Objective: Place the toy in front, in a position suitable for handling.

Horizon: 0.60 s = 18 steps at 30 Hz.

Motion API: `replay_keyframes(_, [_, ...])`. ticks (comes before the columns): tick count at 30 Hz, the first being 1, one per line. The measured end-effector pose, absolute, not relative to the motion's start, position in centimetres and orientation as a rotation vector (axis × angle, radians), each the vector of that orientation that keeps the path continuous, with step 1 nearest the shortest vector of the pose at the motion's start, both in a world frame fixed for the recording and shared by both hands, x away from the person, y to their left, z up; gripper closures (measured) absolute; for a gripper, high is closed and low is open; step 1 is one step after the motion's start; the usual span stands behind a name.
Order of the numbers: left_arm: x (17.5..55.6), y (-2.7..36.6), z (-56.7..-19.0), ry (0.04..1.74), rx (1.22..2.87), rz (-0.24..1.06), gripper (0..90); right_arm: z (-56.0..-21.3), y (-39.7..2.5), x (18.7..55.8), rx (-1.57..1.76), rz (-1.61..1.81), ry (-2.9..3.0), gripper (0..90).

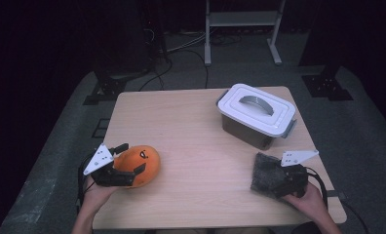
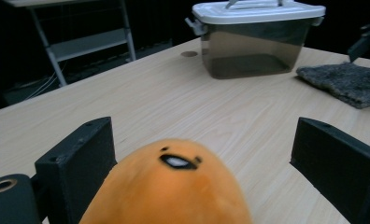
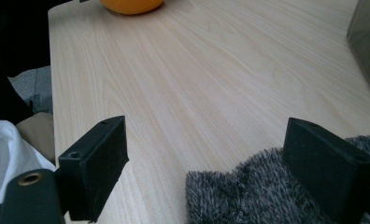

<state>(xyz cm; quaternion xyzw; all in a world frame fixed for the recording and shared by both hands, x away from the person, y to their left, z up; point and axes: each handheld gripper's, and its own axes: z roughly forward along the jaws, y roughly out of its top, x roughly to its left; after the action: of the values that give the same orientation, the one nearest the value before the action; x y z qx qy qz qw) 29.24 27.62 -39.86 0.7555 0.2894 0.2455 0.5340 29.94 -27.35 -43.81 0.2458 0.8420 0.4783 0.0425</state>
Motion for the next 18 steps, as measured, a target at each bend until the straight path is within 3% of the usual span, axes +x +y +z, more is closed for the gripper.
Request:
replay_keyframes(2, [29.3, 28.2, -40.1, 0.698, 1.798, 0.585, 10.0, -43.8, -27.3, 30.0, 0.751, 1.462, 2.577, 13.2])
replay_keyframes(15, [30.5, 29.5, -42.2, 0.788, 1.842, 0.551, 15.0, -43.8, -27.4, 30.0, 0.759, 1.471, 2.572, 13.2])
replay_keyframes(16, [30.5, 29.7, -42.4, 0.784, 1.845, 0.548, 20.8, -43.8, -27.4, 30.0, 0.760, 1.471, 2.572, 13.2])
replay_keyframes(18, [30.6, 29.8, -42.7, 0.797, 1.851, 0.533, 21.1, -43.8, -27.4, 30.0, 0.761, 1.471, 2.572, 13.2])
